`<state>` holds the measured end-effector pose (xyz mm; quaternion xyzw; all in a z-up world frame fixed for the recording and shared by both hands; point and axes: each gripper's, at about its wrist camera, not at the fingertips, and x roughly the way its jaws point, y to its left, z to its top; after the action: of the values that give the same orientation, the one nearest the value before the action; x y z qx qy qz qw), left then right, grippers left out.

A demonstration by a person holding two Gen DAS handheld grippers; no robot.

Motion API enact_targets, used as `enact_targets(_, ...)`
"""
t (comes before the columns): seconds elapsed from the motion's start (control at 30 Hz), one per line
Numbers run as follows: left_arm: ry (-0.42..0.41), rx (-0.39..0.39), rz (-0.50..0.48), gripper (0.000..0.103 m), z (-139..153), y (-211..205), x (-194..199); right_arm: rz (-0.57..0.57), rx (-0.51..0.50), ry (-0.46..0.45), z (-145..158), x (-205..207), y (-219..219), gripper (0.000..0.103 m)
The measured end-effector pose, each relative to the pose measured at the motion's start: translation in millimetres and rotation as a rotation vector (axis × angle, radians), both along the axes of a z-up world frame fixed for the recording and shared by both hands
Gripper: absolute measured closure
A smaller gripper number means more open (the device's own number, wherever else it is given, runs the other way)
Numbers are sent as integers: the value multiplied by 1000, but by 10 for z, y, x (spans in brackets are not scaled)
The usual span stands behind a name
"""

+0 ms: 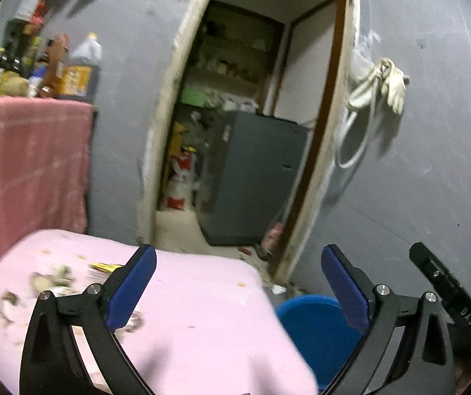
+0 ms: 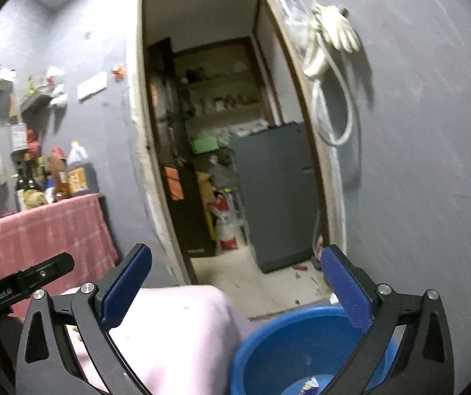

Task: Collect trash
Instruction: 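Move both open tools back over the trash pile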

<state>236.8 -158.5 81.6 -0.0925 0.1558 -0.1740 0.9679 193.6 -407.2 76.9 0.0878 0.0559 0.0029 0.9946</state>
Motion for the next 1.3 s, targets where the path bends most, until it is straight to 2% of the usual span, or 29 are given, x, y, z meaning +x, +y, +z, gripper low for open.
enact_targets(0.3,-80,35,139,3,-16,665,-442,105,-63,-129,159,-167,758,0)
enact_targets(0.43,-84,68,194,3,-85,969,-549,161,-69,-144,118,-175,1036,0)
enact_targets(0.57,-64,99,242,3,-238,1249,-563,218,-88,-104,31,-81,1310,0)
enact_targets(0.73,-13,102,279,3,-448,1553,-497,266,-103,-51,-110,74,1520,0)
enact_targets(0.9,10,101,294,3,-664,1717,-440,313,-96,-44,-259,192,1639,0)
enact_targets(1.07,17,108,286,3,-785,1776,-375,338,-136,-23,-401,301,1779,0)
enact_targets(1.2,78,96,254,3,-852,1816,-267,351,-178,59,-515,452,1910,0)
enact_targets(1.3,155,85,227,3,-894,1839,-136,382,-183,146,-605,586,1958,0)
